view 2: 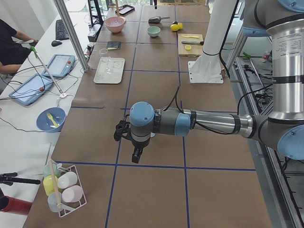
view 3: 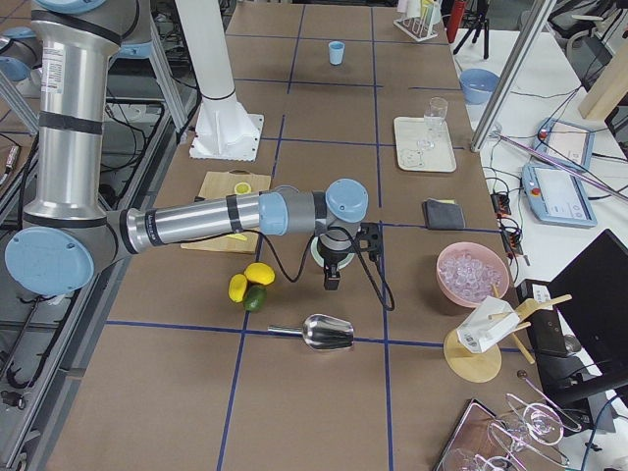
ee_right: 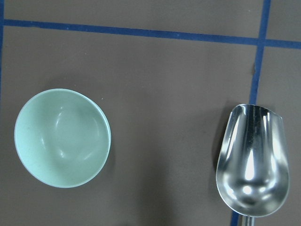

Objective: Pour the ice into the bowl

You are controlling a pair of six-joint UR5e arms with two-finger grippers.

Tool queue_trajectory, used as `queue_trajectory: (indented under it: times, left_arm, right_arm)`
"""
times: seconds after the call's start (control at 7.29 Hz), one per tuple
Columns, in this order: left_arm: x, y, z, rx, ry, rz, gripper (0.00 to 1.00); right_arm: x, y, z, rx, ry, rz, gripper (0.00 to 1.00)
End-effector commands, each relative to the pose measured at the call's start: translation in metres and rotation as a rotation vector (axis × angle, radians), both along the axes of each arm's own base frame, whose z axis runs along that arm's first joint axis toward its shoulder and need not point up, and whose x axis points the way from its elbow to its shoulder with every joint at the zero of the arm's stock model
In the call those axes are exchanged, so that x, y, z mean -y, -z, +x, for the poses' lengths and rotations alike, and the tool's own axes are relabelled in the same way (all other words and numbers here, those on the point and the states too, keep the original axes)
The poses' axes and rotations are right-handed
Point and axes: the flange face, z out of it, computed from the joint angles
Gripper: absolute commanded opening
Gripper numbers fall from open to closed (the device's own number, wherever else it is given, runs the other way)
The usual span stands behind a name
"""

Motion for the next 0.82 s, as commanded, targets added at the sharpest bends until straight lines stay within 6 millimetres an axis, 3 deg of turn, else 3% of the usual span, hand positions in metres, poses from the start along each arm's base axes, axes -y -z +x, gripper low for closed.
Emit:
queue_trajectory:
  times: [0.0, 0.14, 0.27, 0.55, 0.69]
  left_arm:
    - [0.000, 0.008, 0.000, -0.013, -0.003, 0.028, 1.00]
    - [0.000, 0.008, 0.000, -0.013, 0.001, 0.026, 1.00]
    - [0.001, 0.009, 0.000, -0.013, 0.001, 0.031, 1.00]
    - [0.000, 0.014, -0.001, -0.012, 0.005, 0.046, 1.00]
    - [0.000, 0.013, -0.001, -0.013, 0.004, 0.044, 1.00]
  right_arm:
    - [0.007, -0.014, -0.036, 0.020, -0.017, 0.014, 1.00]
    - [0.010, -0.030, -0.048, 0.037, -0.033, 0.039, 1.00]
    - [0.012, -0.034, -0.074, 0.050, -0.070, 0.029, 1.00]
    - [0.005, -0.018, -0.120, 0.067, -0.172, 0.019, 1.00]
    - [0.001, -0.019, -0.136, 0.054, -0.155, 0.023, 1.00]
